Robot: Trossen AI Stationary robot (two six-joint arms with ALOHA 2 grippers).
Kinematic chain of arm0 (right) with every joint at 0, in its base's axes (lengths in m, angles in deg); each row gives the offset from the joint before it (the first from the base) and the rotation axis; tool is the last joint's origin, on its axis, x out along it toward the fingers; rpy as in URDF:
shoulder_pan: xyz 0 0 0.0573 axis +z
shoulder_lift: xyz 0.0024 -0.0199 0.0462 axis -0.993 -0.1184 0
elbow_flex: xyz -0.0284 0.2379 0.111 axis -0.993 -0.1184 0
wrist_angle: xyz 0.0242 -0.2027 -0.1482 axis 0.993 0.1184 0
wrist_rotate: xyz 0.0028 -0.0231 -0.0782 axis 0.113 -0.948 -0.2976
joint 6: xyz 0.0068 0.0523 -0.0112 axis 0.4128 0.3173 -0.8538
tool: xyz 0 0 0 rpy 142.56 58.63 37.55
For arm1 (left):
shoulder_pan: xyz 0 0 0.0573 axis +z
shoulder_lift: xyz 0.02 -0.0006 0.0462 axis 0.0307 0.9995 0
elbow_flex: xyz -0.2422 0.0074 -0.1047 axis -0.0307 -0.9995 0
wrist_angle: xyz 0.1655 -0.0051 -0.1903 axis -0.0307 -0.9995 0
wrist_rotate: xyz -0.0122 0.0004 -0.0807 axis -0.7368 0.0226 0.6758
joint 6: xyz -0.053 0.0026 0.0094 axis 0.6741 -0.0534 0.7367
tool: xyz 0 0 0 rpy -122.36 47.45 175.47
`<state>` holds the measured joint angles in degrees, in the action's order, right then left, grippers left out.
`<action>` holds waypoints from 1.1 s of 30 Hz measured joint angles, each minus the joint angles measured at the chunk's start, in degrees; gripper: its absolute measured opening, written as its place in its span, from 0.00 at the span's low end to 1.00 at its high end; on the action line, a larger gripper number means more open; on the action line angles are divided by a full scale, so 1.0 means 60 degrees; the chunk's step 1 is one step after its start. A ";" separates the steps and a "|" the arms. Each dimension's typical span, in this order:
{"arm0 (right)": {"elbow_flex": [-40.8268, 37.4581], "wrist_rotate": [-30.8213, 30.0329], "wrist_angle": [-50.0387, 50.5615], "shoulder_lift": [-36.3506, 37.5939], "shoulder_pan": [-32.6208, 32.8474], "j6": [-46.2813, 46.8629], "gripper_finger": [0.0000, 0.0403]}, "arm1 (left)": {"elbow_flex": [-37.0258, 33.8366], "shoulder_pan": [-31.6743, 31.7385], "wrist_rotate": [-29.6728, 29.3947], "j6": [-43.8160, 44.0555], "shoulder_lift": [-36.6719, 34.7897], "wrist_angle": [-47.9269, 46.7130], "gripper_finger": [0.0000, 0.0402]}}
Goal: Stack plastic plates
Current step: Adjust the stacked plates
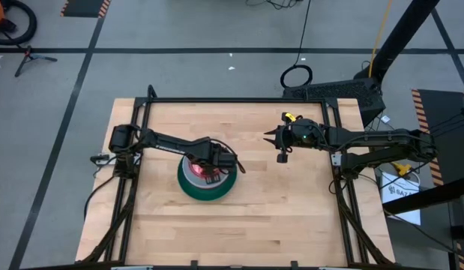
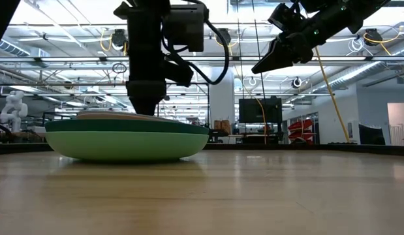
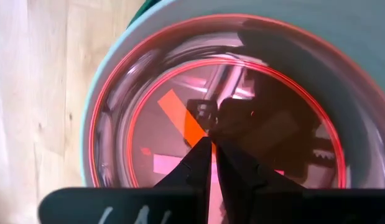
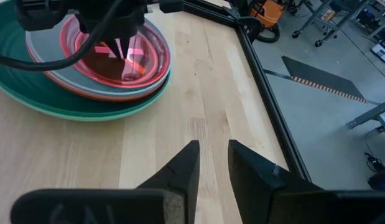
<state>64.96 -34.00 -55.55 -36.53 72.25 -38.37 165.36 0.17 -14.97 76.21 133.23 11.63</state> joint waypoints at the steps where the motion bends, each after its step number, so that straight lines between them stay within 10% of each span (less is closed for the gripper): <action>1: 0.0000 0.0002 0.0000 0.0000 0.0000 0.0000 0.19 | 0.0000 0.0000 -0.0005 0.0022 0.0000 -0.0072 0.08; 19: 0.0000 0.0004 -0.0080 0.0000 0.0002 0.0370 0.19 | -0.0004 -0.1171 -0.0707 -0.0590 -0.1765 -0.0763 0.08; 27: 0.0000 0.0029 -0.0117 -0.0004 0.0002 0.0529 0.19 | 0.0010 -0.2780 0.1755 -0.1448 -0.2172 0.1683 0.08; 33: -0.0004 0.2787 -0.0597 -0.0191 0.0246 0.1846 0.19 | -0.0009 -0.3973 0.1959 -0.0843 -0.1959 0.1530 0.08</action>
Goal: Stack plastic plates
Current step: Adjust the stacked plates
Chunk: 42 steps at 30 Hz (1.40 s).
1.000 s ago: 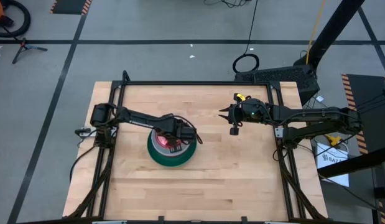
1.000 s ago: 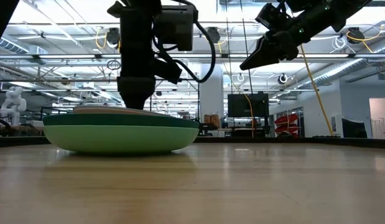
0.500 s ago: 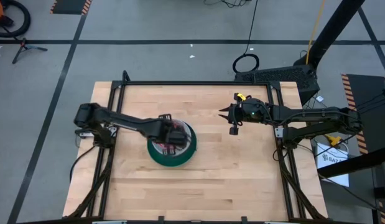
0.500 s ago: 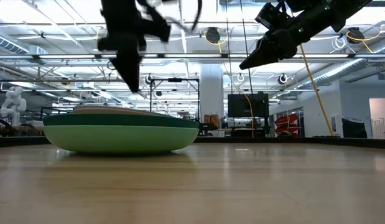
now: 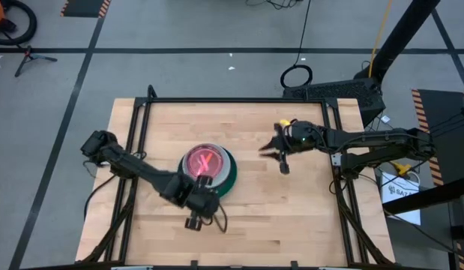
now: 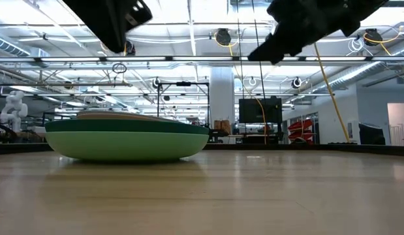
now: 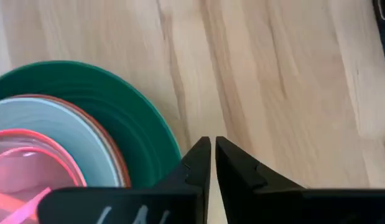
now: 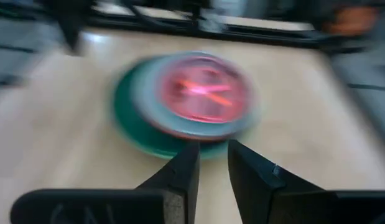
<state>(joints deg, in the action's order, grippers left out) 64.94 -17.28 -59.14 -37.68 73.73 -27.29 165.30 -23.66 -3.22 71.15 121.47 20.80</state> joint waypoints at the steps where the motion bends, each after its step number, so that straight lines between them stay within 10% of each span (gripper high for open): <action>1: 0.0004 0.0485 -0.0146 -0.0116 0.0136 0.0319 0.19 | 0.0013 -0.0212 -0.0150 0.0164 -0.0012 -0.0053 0.08; 20: 0.0013 0.0929 -0.7020 -0.6087 0.3278 0.2237 0.19 | -0.2922 -0.2769 -0.2657 0.3053 -0.0092 0.2424 0.08; 42: 0.1710 -0.2181 -0.7194 -0.8471 0.3262 0.1635 0.19 | -0.4511 -0.2444 -0.5313 0.4971 -0.0090 0.2091 0.08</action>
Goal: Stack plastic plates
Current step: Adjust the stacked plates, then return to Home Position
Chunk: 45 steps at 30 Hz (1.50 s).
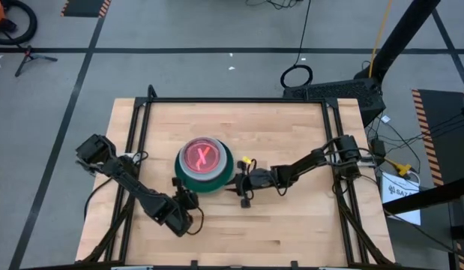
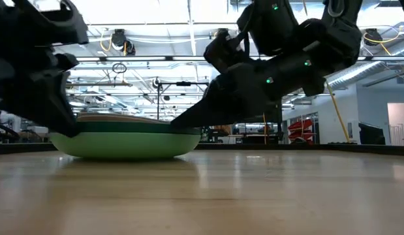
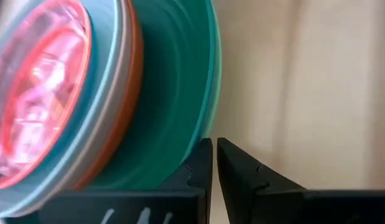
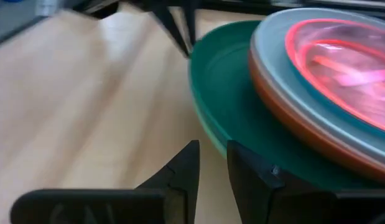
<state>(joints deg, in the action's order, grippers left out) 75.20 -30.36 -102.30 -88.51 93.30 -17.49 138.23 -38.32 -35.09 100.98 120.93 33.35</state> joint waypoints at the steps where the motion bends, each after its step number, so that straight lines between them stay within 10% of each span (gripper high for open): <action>1: -0.0001 -0.0177 -0.0009 0.0000 -0.0076 0.0003 0.19 | 0.0000 0.0108 -0.0161 -0.0002 -0.0001 -0.0144 0.08; 16: -0.0012 0.0165 0.1204 0.0869 -0.0888 -0.1018 0.19 | -0.0007 0.0649 -0.1301 -0.2176 -0.1220 -0.0628 0.08; 45: -0.4629 0.0147 0.1389 0.7241 -0.2650 -0.2087 0.04 | -0.4615 0.1632 -0.0567 -0.6519 -1.0009 0.3884 0.08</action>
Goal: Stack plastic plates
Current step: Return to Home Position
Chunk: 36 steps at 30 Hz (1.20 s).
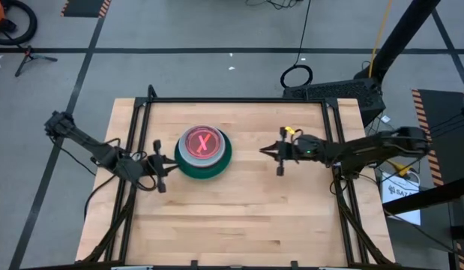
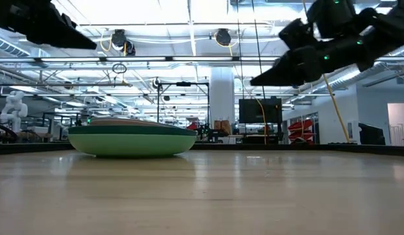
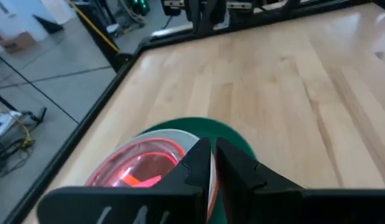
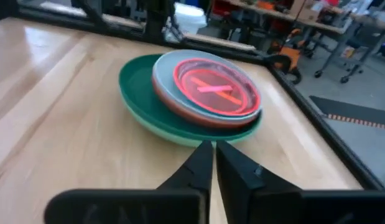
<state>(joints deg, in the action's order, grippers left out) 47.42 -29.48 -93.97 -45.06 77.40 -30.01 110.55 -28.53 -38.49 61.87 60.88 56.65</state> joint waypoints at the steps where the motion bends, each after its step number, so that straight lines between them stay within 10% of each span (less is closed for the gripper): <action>1: -0.0175 0.0000 -0.0026 0.0263 -0.0051 0.0002 0.03 | -0.0094 0.0070 0.0064 -0.0149 -0.0233 -0.0017 0.08; 20: -0.3526 -0.0054 0.0005 0.6566 -0.0761 0.0630 0.00 | -0.1933 0.1773 0.1575 -0.0825 -0.4647 0.0236 0.08; 36: -0.3580 -0.0009 0.2546 0.8902 -0.0918 0.0557 0.00 | -0.3298 0.2583 0.3047 0.0124 -0.6220 0.0449 0.08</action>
<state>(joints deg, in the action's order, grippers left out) 25.95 -29.53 -78.69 8.35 71.89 -26.66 90.76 -13.03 -20.21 62.61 23.56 59.35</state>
